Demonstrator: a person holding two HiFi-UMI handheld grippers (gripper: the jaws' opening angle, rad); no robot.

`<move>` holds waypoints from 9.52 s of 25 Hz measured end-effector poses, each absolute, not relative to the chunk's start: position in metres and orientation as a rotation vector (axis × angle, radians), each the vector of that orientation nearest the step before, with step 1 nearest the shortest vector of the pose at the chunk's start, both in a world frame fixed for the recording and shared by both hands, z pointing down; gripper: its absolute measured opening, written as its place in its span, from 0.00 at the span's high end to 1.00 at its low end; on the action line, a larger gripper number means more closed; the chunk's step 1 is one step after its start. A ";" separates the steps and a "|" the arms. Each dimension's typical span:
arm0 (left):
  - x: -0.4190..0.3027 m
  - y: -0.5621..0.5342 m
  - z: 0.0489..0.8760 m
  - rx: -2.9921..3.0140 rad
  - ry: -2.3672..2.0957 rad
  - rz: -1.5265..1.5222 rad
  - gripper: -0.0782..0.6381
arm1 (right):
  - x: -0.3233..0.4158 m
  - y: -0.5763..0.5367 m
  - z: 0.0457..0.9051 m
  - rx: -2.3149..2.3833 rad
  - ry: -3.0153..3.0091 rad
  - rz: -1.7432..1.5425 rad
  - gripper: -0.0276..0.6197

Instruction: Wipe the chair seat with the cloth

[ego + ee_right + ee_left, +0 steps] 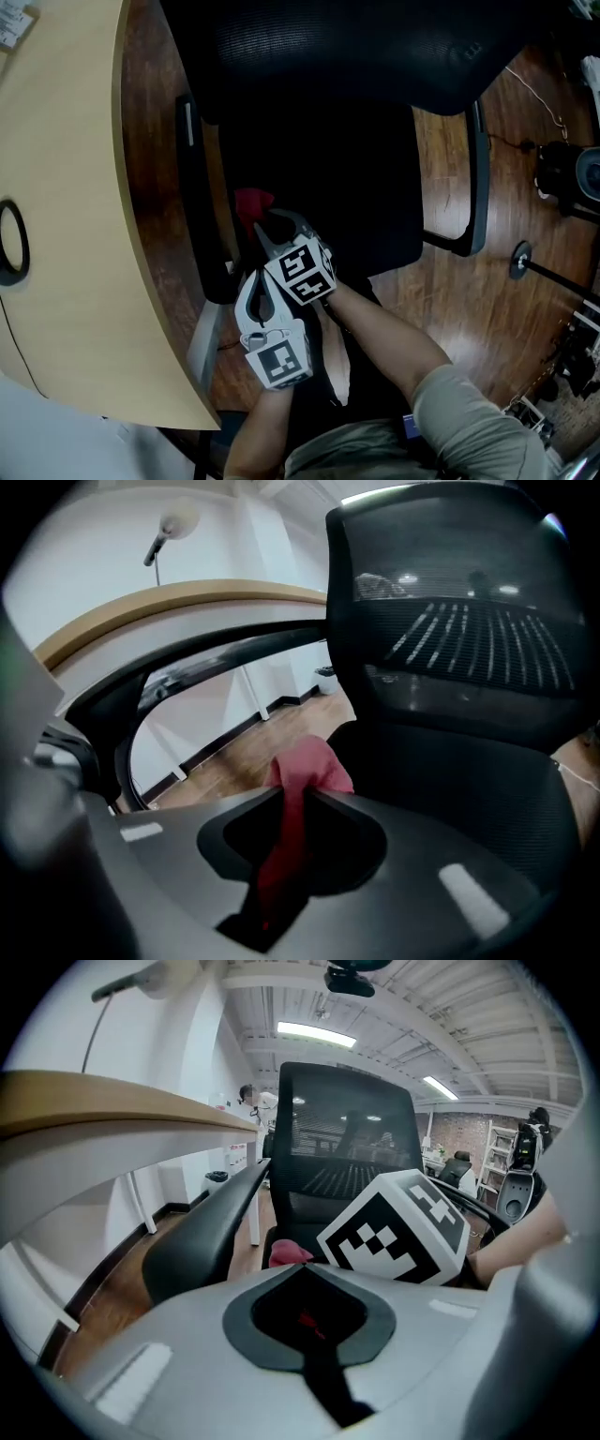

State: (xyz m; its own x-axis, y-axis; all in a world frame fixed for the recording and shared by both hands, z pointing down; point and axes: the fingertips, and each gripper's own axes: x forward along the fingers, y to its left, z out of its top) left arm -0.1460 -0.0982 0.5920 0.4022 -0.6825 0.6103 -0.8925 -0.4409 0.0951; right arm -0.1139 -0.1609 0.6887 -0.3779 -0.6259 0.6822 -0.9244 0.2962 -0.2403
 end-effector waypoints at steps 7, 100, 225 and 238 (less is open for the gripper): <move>-0.162 -0.090 0.618 2.218 -1.365 0.759 0.88 | -0.139 -0.148 0.724 1.317 -2.117 0.953 0.86; -0.014 0.011 0.661 2.402 -1.079 0.849 0.88 | 0.110 0.024 0.741 1.837 -1.540 1.017 0.85; -0.024 0.086 0.370 2.393 -1.361 0.553 0.88 | 0.109 0.135 0.396 1.761 -1.968 0.616 0.85; -0.226 0.062 0.288 2.287 -1.675 0.413 0.88 | -0.111 0.073 0.288 1.470 -2.331 0.393 0.85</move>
State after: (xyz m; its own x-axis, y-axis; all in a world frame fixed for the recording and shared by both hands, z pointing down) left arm -0.2260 0.0624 0.2883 0.2884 -0.8764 0.3856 -0.9552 -0.2911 0.0528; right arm -0.1112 0.0729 0.2875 -0.3964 -0.8069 0.4380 -0.9059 0.4212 -0.0439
